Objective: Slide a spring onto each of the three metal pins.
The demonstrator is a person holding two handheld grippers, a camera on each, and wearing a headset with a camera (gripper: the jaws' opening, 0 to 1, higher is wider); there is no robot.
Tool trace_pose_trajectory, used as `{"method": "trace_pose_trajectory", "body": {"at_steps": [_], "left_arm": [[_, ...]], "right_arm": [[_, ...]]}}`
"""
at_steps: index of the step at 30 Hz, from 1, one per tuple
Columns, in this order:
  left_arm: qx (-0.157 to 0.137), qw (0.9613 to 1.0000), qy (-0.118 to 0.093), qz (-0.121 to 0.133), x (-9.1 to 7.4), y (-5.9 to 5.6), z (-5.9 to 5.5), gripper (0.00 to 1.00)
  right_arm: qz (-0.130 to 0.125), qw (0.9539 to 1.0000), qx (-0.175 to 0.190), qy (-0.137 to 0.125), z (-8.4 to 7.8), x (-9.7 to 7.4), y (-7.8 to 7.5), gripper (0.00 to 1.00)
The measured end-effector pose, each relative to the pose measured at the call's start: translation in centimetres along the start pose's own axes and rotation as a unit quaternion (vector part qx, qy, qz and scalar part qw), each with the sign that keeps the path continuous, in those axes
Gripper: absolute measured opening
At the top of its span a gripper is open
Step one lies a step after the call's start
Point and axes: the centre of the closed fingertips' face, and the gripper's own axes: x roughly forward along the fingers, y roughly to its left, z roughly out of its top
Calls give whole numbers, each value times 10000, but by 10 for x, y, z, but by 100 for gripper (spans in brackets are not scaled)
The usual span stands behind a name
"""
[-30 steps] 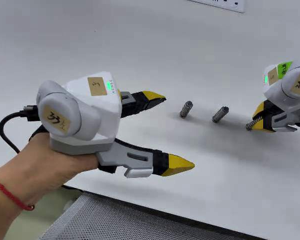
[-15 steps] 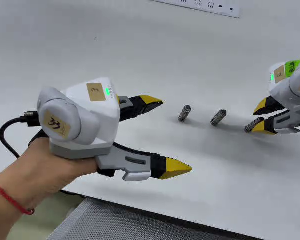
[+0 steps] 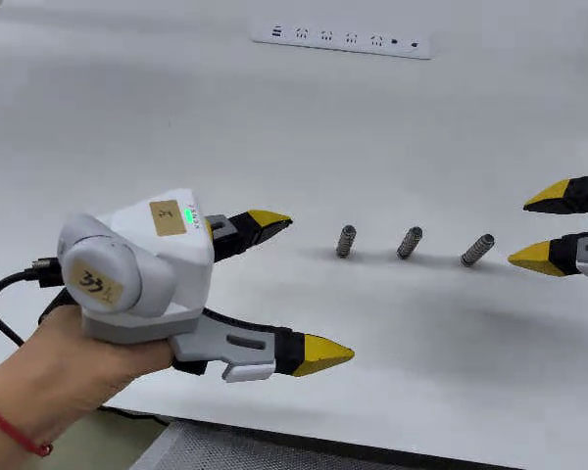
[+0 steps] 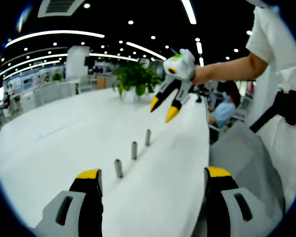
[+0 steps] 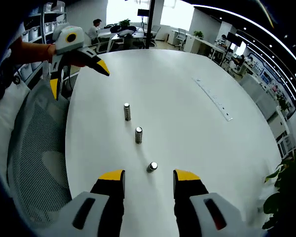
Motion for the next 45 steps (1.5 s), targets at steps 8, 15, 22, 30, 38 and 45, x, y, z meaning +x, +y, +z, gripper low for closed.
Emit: {"method": "trace_pose_trajectory", "body": {"at_steps": [8, 15, 22, 30, 38, 45], "left_arm": [[59, 9998, 180, 77, -7, 1, -4, 91], [95, 9995, 234, 185, -11, 2, -7, 99], [169, 9988, 403, 232, -10, 2, -18, 100], [129, 9987, 387, 293, -5, 3, -23, 100], [90, 9986, 416, 325, -3, 5, -28, 100], [30, 9985, 428, 330, -2, 4, -31, 100]], "right_arm": [[-355, 9924, 762, -902, -14, -28, 12, 53], [-485, 9840, 1134, -1283, -36, -33, 37, 71], [-542, 9727, 1497, -1689, -45, -40, 53, 81], [-496, 9671, 1652, -1872, -53, -38, 66, 91], [-508, 9647, 1792, -1864, -60, -36, 71, 92], [-508, 9635, 1815, -1902, -59, -36, 73, 92]]}}
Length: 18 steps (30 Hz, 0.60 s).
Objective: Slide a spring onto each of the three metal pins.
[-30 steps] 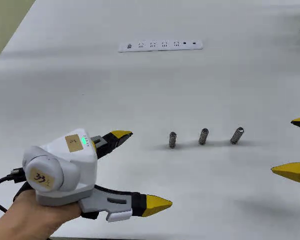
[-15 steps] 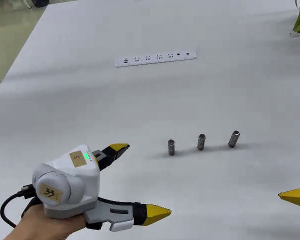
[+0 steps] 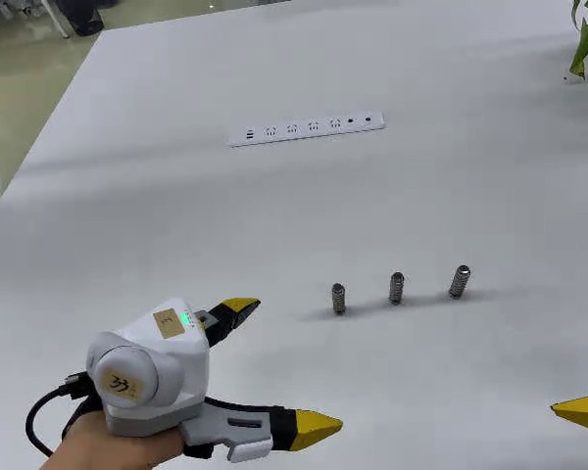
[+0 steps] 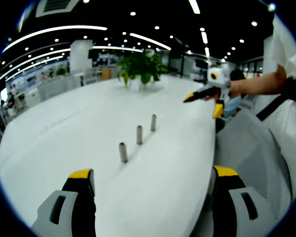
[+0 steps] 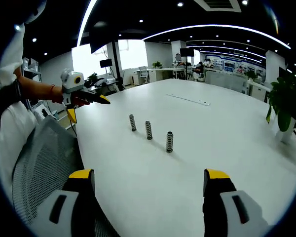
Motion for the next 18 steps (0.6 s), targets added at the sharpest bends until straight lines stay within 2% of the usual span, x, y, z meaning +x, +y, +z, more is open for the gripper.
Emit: {"method": "trace_pose_trajectory", "body": {"at_steps": [11, 18], "left_arm": [[-22, 10000, 35, -23, -3, -3, -3, 100], [-41, 10000, 23, -22, -4, -1, -2, 100]], "right_arm": [[-5, 10000, 1, -16, 2, 0, 3, 91], [-24, 10000, -27, -3, 3, 0, 1, 91]]}}
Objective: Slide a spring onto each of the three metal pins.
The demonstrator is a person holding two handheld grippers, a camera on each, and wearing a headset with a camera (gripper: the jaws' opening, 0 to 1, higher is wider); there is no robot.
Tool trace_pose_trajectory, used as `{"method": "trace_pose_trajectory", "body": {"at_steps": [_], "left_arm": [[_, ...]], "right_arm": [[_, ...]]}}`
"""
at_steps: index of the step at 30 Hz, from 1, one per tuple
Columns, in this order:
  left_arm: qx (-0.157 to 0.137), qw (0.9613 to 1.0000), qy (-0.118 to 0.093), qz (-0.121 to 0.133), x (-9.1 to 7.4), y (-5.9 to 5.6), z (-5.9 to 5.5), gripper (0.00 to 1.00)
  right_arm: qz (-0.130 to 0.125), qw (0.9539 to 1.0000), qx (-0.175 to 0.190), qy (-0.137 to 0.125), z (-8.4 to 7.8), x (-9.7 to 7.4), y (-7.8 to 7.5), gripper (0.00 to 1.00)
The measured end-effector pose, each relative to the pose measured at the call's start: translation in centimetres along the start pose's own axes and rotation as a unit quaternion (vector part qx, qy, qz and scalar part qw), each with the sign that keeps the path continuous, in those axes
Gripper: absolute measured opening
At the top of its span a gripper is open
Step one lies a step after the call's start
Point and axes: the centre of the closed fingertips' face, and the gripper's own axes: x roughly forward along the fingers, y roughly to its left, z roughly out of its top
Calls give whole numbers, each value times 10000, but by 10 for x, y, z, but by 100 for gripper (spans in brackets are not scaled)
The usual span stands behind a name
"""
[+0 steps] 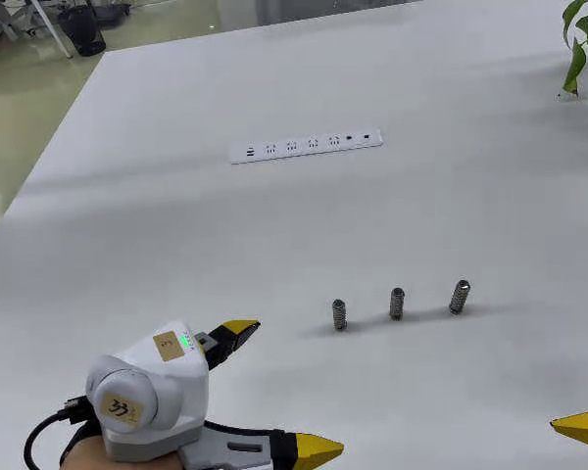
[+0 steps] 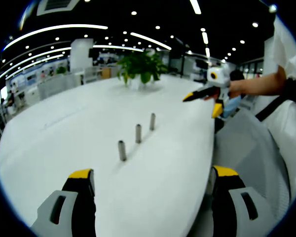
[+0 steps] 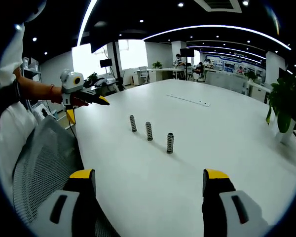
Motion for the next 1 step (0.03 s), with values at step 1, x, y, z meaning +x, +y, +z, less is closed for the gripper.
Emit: {"method": "trace_pose_trajectory", "body": {"at_steps": [1], "left_arm": [[17, 10000, -2, -3, 0, 0, 1, 100]], "right_arm": [[-8, 10000, 9, -23, 1, 0, 0, 91]]}}
